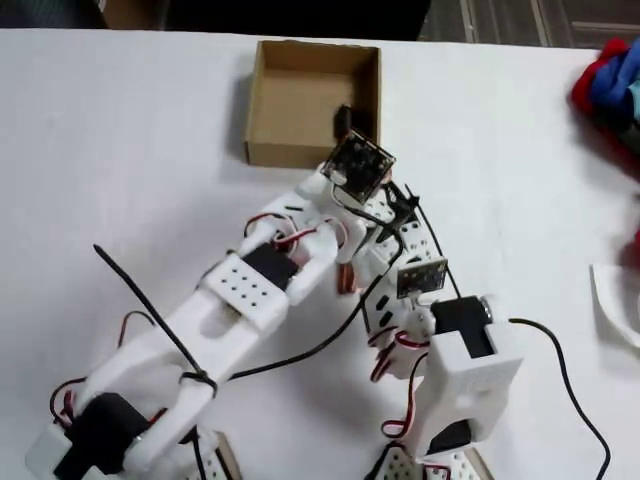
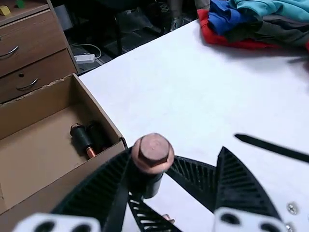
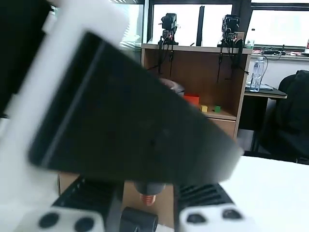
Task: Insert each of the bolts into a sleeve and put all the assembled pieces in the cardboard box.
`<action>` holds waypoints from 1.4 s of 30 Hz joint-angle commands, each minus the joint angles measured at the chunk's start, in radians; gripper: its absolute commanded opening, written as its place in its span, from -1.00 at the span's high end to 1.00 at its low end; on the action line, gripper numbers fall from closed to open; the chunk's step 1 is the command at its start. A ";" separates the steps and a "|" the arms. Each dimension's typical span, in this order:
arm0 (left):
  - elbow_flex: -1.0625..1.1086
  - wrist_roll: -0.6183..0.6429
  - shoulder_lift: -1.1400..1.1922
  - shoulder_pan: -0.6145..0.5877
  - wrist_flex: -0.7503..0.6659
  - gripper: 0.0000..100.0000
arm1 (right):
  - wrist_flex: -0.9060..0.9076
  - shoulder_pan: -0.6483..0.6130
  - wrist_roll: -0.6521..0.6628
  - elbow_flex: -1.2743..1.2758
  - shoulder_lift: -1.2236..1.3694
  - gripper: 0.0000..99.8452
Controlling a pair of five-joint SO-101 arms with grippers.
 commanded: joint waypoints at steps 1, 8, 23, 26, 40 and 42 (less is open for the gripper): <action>-0.041 -0.006 -0.097 0.029 0.006 0.49 | 0.013 -0.010 0.003 -0.021 -0.005 0.96; -0.038 -0.011 -0.178 -0.025 0.037 0.49 | 0.012 -0.012 0.003 -0.021 -0.005 0.96; 0.039 -0.012 -0.184 -0.066 -0.040 0.50 | 0.013 -0.012 0.003 -0.021 -0.005 0.96; -0.007 -0.012 -0.184 -0.101 -0.048 0.50 | 0.016 -0.010 0.003 -0.021 -0.005 0.96; -0.153 -0.011 -0.184 -0.615 0.522 0.50 | 0.371 0.047 0.003 -0.173 -0.041 0.96; -0.143 -0.011 -0.178 -0.646 0.582 0.50 | 0.475 0.039 0.003 -0.184 -0.101 0.96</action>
